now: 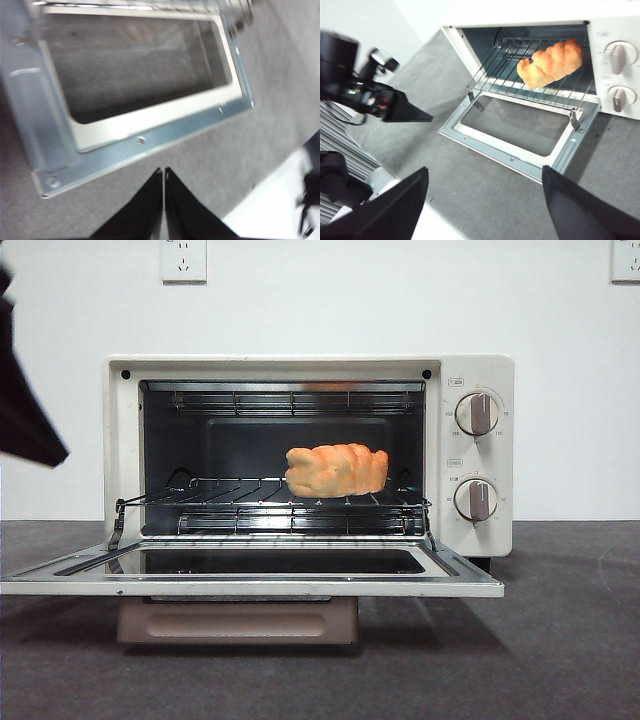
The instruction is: The left arm flap open the oven, the right arm pick bread and place it into oven, the left arm flap close the oven
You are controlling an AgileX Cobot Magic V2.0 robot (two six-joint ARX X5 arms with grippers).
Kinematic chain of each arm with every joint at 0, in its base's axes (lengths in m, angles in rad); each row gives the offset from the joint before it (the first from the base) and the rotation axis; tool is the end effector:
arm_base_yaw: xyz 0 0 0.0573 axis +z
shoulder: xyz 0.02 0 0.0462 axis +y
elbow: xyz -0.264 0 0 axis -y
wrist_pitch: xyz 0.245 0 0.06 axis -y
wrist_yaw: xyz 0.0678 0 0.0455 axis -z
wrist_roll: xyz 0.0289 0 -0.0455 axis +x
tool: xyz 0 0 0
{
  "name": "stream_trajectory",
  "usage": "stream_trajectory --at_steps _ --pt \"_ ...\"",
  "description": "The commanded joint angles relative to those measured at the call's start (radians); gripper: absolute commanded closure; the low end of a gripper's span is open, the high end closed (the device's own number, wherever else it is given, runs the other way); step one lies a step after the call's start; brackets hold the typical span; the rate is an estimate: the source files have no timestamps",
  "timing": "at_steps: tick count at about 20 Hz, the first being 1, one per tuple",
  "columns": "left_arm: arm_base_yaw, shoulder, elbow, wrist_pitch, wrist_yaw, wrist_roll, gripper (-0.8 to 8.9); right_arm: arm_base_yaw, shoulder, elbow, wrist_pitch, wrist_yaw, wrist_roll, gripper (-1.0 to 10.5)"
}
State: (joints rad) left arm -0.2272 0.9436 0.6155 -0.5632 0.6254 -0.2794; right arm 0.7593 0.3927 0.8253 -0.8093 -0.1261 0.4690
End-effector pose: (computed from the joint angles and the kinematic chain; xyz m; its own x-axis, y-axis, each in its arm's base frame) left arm 0.1654 -0.0556 0.2241 0.3645 -0.6851 -0.6307 0.3110 0.7279 -0.6110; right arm 0.0432 0.0461 0.3262 0.5825 0.7263 -0.3649 -0.5643 0.6845 0.4616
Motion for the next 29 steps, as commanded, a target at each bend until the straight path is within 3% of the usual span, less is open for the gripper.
stream_trajectory --at_steps 1,6,10,15,21,24,29 --pt "0.098 0.019 -0.037 0.050 0.047 -0.047 8.06 0.009 -0.021 0.017 -0.013 0.008 0.015 5.9" --pt "0.225 0.033 -0.086 0.147 0.055 -0.090 8.06 0.009 -0.037 0.019 -0.063 0.015 0.021 5.9" --pt "0.269 0.093 -0.113 0.180 0.039 -0.111 8.06 0.009 -0.037 0.019 -0.093 0.025 0.020 5.9" --pt "0.264 0.235 -0.114 0.159 -0.025 -0.099 8.06 0.009 -0.037 0.019 -0.089 0.075 0.016 5.9" --pt "0.224 0.355 -0.114 0.159 0.019 -0.061 8.06 0.009 -0.037 0.019 -0.089 0.109 0.012 5.9" --pt "0.203 0.398 -0.114 0.196 0.086 -0.063 8.06 0.009 -0.037 0.019 -0.085 0.120 0.013 5.9" --pt "0.203 0.416 -0.113 0.214 0.103 -0.080 8.06 0.009 -0.037 0.019 -0.081 0.123 0.013 5.9"
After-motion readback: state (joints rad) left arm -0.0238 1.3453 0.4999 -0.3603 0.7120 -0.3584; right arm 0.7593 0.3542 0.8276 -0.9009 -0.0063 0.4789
